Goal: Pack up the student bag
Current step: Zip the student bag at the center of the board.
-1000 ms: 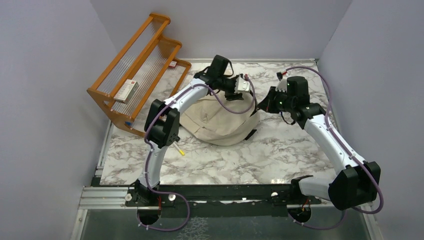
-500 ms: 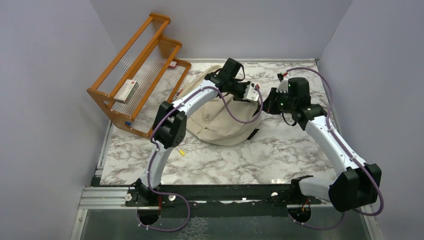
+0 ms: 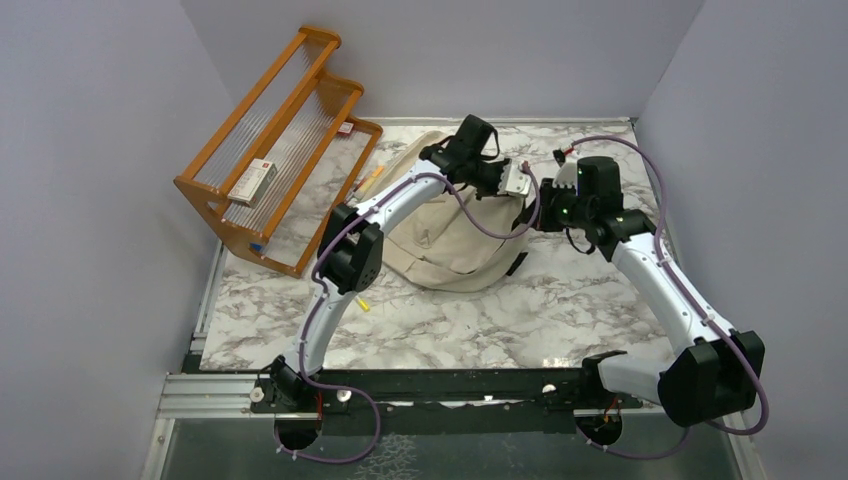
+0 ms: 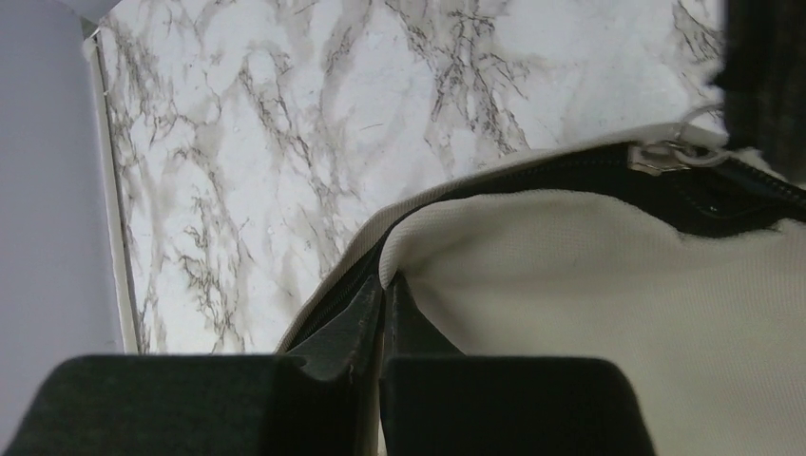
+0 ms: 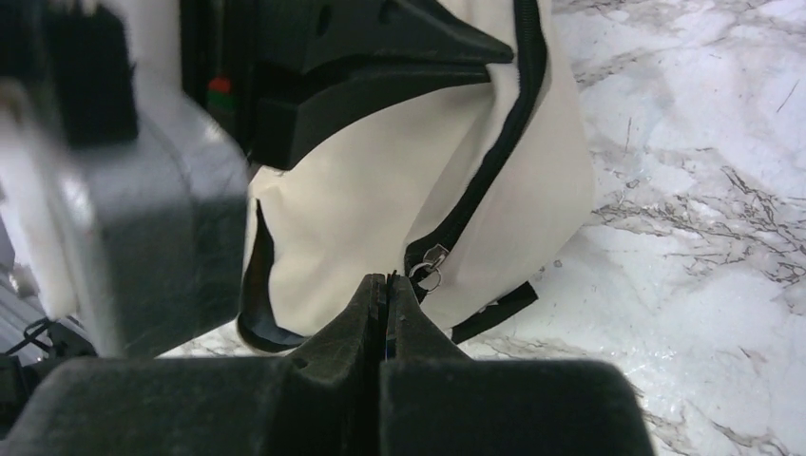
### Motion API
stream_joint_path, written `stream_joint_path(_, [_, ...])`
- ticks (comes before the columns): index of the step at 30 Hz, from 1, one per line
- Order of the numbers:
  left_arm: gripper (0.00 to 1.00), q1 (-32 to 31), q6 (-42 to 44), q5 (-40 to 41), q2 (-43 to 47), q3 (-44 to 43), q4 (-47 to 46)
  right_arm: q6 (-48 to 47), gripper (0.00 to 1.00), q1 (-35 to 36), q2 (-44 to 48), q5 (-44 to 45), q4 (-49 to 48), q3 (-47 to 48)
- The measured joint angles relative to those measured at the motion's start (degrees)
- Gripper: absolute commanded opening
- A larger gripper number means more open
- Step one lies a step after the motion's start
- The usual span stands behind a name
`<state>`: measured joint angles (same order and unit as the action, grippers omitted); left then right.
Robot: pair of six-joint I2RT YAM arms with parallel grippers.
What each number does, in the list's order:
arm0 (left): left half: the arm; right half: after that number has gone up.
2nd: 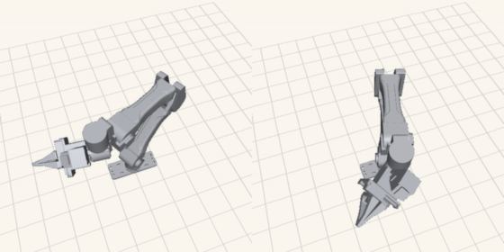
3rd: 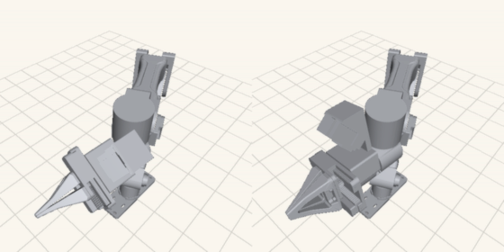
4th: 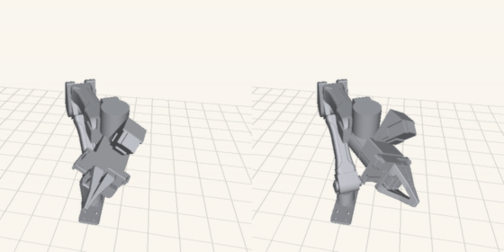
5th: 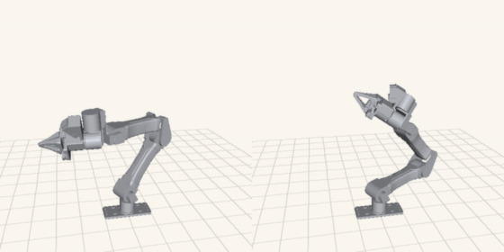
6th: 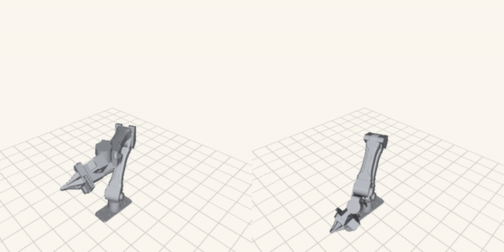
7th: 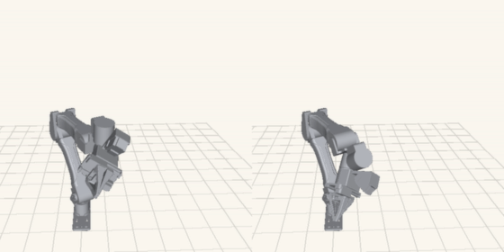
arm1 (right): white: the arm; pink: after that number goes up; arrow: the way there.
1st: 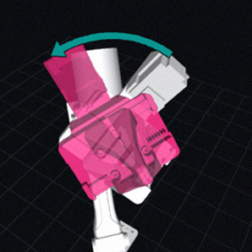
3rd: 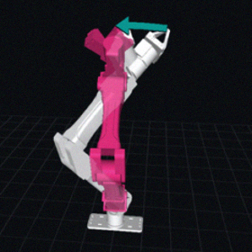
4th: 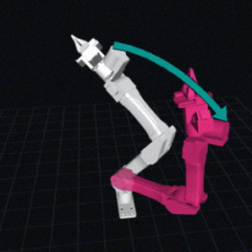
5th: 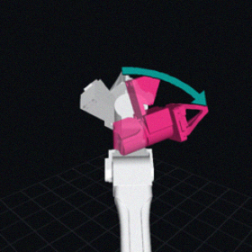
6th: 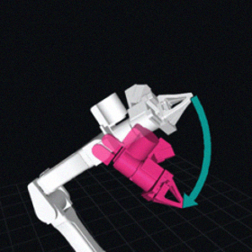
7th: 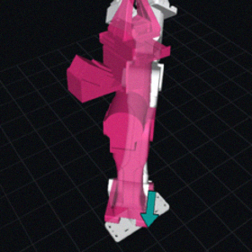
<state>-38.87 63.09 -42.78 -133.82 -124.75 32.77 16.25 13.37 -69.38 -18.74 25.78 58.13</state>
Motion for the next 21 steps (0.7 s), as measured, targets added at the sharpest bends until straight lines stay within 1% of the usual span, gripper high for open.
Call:
stream_joint_path(4, [0.0,-0.3,-6.2,2.0,-2.8,-4.4,-1.4,-0.7,0.0,-0.3,0.1,-1.9,0.0,0.0])
stream_joint_path(8, [0.0,-0.9,-13.3,4.9,-4.3,-6.8,-3.6,-1.2,0.01,-0.8,0.1,-3.4,-0.9,-0.8])
stream_joint_path(15, [0.0,-1.3,-23.3,10.4,-5.7,-7.8,-9.1,-1.8,0.0,-1.1,0.1,-7.0,-2.5,-3.7])
stream_joint_path(21, [0.0,-1.0,-27.8,14.3,-6.8,-7.9,-13.3,-2.0,0.0,-1.1,0.4,-10.0,-2.0,-5.1])
